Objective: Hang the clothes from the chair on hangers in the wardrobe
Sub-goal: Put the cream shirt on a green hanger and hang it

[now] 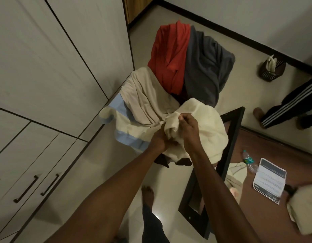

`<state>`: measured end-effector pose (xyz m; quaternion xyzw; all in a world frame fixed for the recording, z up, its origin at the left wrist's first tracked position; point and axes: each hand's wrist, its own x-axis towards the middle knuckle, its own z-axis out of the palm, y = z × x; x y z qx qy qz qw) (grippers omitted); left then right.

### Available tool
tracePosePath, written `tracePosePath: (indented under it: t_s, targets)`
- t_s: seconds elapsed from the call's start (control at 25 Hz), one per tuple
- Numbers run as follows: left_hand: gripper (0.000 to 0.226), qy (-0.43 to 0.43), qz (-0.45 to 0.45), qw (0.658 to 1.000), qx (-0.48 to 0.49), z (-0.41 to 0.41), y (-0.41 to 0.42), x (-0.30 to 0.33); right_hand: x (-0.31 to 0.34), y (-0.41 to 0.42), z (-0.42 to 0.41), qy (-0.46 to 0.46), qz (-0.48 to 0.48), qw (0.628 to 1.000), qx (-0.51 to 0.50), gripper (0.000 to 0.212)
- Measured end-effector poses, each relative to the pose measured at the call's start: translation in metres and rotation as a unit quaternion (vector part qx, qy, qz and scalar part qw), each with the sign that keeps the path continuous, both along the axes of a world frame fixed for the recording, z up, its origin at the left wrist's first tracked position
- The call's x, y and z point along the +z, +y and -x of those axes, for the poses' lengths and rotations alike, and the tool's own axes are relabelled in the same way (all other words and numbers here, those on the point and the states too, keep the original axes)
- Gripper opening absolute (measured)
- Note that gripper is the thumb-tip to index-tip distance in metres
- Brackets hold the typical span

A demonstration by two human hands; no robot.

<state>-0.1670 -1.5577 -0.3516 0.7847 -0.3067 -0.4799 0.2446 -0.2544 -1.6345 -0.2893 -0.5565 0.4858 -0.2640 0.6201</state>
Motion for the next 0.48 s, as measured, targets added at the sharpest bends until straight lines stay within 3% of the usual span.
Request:
tracePosePath:
  t_s: [0.12,0.28,0.4,0.48]
  targets:
    - [0.045,0.067,0.060,0.983,0.157,-0.008,0.007,0.012,0.019,0.009,-0.020,-0.011,-0.030,0.998,0.056,0.016]
    - [0.027,0.105,0.115,0.957,0.244,-0.040,0.050,0.029,0.033,0.006,-0.021,-0.064,-0.037,0.984,0.161,0.026]
    - [0.022,0.127,0.148,0.920,0.339,-0.076,0.092,0.043,0.027,0.026,-0.013,0.025,0.020,0.976,0.214,0.034]
    - [0.023,0.149,0.169,0.899,0.376,-0.097,0.123,0.053,0.017,0.059,-0.013,0.102,0.043,0.957,0.270,0.065]
